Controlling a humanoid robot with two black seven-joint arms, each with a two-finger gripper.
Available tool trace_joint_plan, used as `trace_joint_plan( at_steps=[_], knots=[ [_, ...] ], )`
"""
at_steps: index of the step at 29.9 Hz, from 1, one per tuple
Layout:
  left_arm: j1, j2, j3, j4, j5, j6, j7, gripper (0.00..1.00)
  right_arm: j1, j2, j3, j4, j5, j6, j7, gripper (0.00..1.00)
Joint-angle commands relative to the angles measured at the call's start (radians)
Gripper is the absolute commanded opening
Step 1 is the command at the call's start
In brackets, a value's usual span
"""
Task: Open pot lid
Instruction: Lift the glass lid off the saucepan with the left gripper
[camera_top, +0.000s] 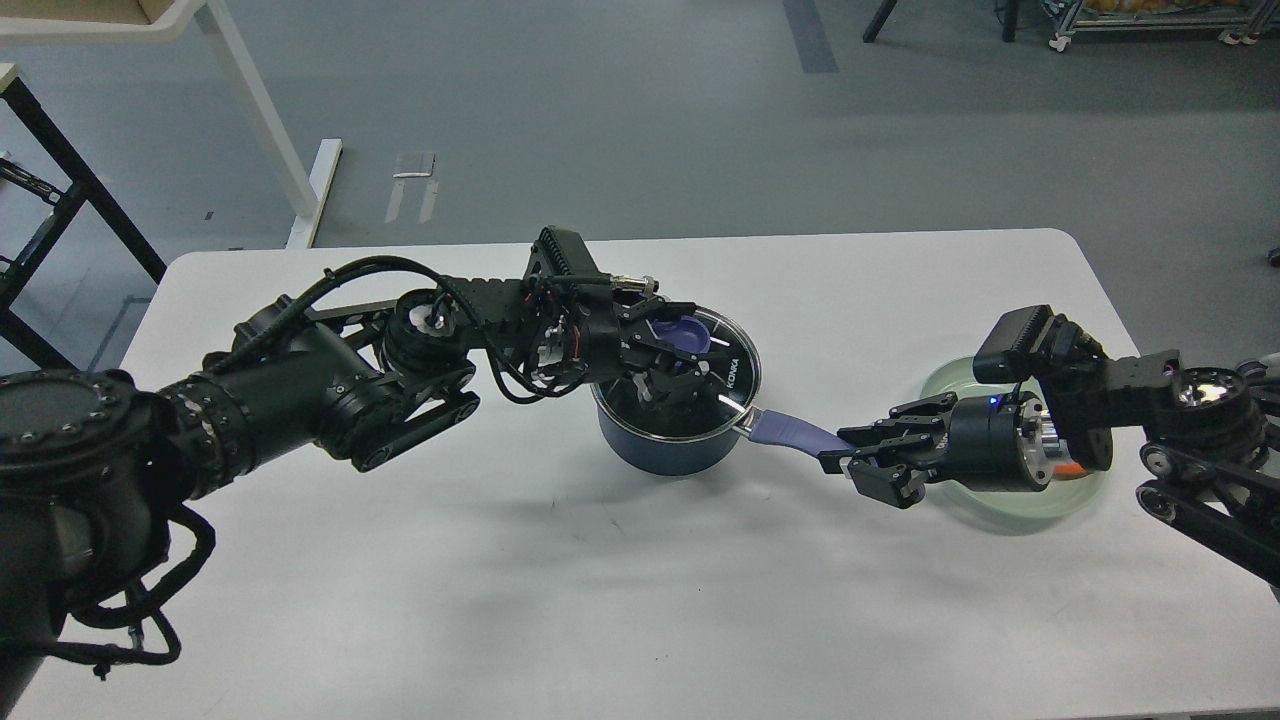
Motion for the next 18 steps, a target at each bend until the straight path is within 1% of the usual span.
trace_joint_plan(
  at_steps=[1, 4, 10, 16, 18],
  knots=[
    [-0.010, 0.011, -0.005, -0.017, 0.000, 0.006, 0.000, 0.40, 0.000, 0.000, 0.001, 0.003, 0.000, 0.000, 0.000, 0.39],
    [-0.047, 0.032, -0.005, -0.044, -0.002, 0.006, 0.000, 0.40, 0.000, -0.008, 0.001, 0.005, 0.000, 0.000, 0.000, 0.39],
    [-0.128, 0.144, -0.005, -0.107, 0.000, 0.006, 0.000, 0.41, 0.000, -0.016, 0.003, 0.005, 0.000, 0.000, 0.000, 0.39],
    [-0.116, 0.345, 0.003, -0.237, 0.002, 0.009, 0.000, 0.41, 0.000, -0.016, 0.005, 0.006, 0.000, -0.002, 0.000, 0.39],
    [-0.095, 0.435, 0.033, -0.280, 0.002, 0.021, 0.000, 0.42, 0.000, -0.016, 0.005, 0.006, 0.000, -0.002, 0.000, 0.39]
  ],
)
